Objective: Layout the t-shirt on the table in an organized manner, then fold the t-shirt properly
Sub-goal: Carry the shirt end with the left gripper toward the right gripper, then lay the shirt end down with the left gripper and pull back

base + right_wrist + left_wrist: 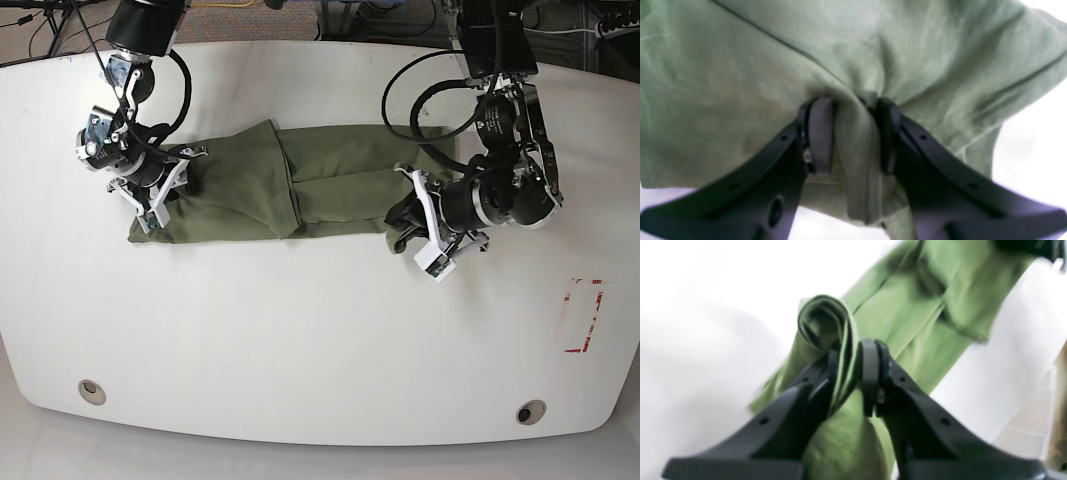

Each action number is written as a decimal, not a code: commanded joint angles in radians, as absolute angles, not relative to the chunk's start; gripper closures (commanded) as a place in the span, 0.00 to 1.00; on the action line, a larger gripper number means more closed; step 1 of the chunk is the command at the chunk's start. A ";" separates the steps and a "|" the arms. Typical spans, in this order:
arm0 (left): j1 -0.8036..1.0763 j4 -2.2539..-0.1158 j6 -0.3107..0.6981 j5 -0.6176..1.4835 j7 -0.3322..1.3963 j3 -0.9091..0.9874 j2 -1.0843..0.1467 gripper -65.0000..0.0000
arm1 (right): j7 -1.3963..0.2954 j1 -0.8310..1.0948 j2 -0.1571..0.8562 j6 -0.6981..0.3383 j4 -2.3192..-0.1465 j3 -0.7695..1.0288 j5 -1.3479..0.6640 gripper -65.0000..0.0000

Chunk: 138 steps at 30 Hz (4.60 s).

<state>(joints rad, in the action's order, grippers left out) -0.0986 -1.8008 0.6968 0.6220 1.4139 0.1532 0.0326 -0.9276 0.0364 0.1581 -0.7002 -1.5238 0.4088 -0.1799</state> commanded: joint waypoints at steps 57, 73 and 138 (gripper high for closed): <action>-0.266 -1.670 0.698 0.674 1.396 0.039 0.070 0.62 | -0.978 0.035 0.124 -0.698 -1.524 0.407 -0.147 0.70; -0.168 -1.546 0.698 0.759 1.396 0.084 -0.065 0.62 | -0.978 0.028 0.122 -0.698 -1.524 0.407 -0.147 0.70; -0.016 -1.709 0.698 0.208 1.092 -0.166 -0.222 0.93 | -1.012 0.010 0.119 -0.698 -1.646 0.407 -0.147 0.69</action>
